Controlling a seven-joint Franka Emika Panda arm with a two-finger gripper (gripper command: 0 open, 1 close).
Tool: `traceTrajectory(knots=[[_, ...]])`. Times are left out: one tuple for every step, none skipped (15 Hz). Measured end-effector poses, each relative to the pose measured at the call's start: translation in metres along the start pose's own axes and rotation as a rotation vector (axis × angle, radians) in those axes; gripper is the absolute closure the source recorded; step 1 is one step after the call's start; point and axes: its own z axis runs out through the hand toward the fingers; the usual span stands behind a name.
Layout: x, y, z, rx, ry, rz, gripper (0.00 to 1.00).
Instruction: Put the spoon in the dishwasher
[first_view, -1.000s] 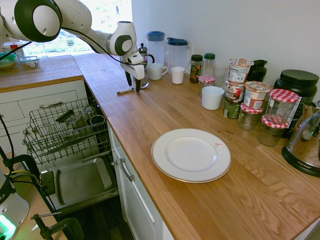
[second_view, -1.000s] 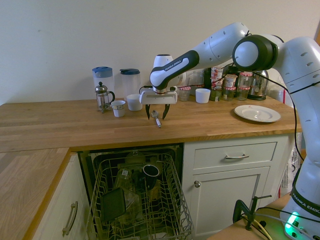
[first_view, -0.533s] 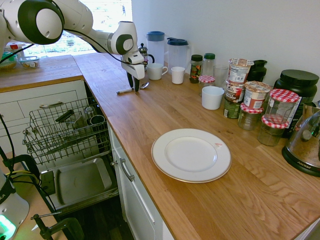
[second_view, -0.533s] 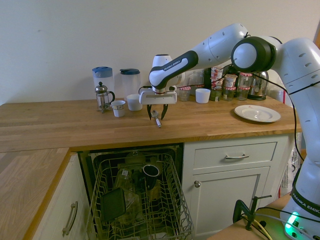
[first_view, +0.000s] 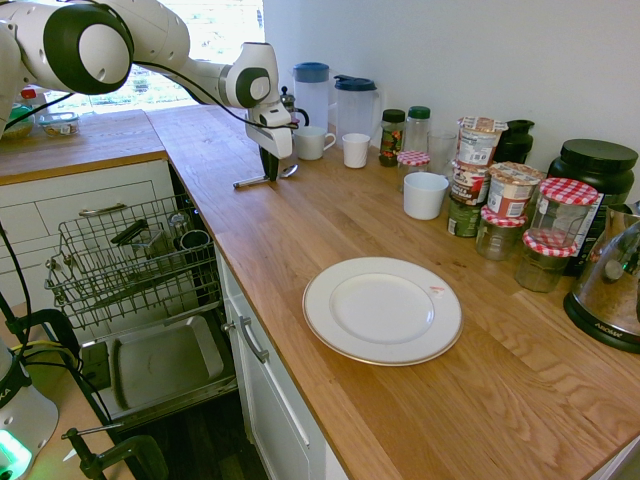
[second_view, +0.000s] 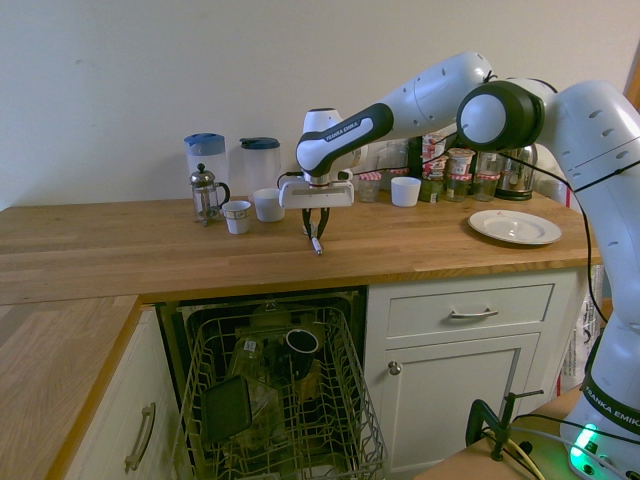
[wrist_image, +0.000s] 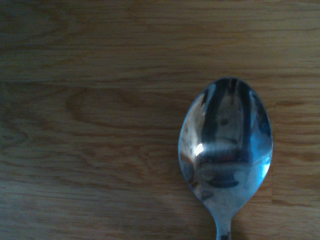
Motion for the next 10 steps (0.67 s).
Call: traceTrajectory(knots=[[0.001,0.000,0.000,-0.002,-0.001,0.003,1.00],[0.002,0.000,0.000,-0.004,-0.005,0.008,1.00],[0.002,0.000,-0.001,-0.003,-0.010,0.012,1.00],[0.002,-0.001,-0.001,-0.002,-0.012,0.015,1.00],[0.002,-0.001,-0.001,-0.001,-0.013,0.021,1.00],[0.003,0.000,-0.002,-0.001,-0.015,0.030,1.00],[0.005,0.000,-0.002,-0.002,-0.017,0.040,1.00],[0.007,0.001,-0.005,-0.001,-0.024,0.049,1.00],[0.010,0.003,-0.010,0.003,-0.031,0.059,1.00],[0.012,0.004,-0.020,0.010,-0.035,0.066,1.00]])
